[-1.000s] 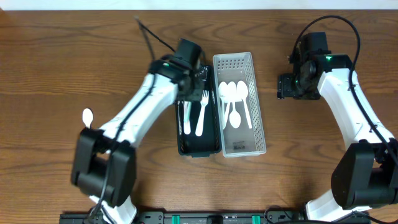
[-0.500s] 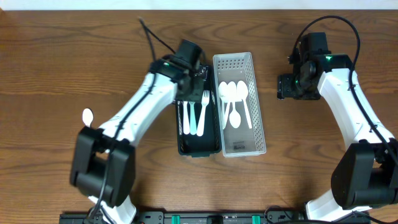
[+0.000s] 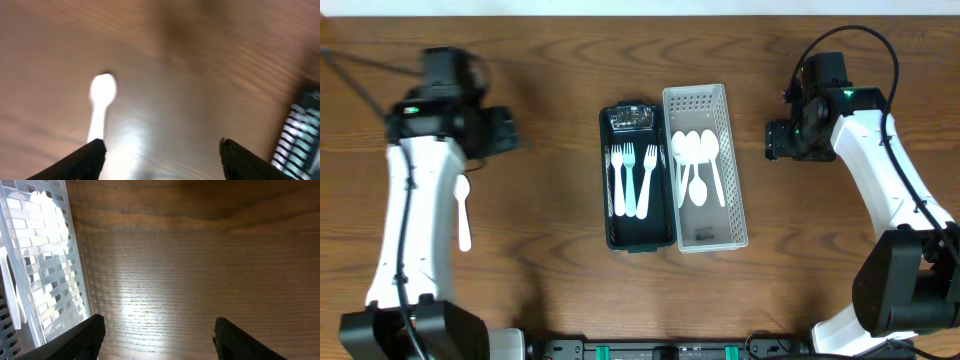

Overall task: Pack container
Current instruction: 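Move left gripper to the white spoon and grasp it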

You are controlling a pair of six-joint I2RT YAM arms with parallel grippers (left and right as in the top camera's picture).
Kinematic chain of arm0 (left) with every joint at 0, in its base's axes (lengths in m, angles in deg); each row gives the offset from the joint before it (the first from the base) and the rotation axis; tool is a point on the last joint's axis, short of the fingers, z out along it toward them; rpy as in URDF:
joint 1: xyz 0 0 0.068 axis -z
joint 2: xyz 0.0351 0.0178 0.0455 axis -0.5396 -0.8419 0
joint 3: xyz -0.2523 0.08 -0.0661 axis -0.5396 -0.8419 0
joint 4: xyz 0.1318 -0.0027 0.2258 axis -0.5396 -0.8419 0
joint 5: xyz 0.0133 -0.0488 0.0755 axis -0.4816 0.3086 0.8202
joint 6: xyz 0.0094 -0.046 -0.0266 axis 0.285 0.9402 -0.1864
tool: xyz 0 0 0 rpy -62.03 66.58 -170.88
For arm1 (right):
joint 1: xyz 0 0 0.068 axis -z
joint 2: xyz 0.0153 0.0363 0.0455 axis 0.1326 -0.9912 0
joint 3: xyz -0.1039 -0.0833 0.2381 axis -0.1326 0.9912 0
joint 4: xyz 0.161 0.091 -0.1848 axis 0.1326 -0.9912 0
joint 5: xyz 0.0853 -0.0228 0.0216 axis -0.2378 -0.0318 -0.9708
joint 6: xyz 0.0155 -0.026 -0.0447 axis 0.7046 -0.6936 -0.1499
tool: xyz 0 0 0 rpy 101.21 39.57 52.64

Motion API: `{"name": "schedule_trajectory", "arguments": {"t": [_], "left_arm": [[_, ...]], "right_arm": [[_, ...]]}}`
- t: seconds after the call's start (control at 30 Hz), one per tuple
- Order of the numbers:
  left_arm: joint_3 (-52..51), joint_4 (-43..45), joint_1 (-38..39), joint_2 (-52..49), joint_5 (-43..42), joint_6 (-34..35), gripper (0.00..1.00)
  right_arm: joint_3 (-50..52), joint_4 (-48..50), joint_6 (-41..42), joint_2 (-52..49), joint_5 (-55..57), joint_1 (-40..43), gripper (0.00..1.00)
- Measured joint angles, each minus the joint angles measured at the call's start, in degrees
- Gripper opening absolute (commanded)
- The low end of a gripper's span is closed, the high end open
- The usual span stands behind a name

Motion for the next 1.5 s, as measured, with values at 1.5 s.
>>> {"name": "schedule_trajectory", "arguments": {"t": [1.5], "left_arm": [[-17.84,18.99,-14.64,-18.12,-0.31,-16.76,0.84]], "right_arm": [[0.00,-1.60,0.02,0.00,0.00,0.00,0.74]]}}
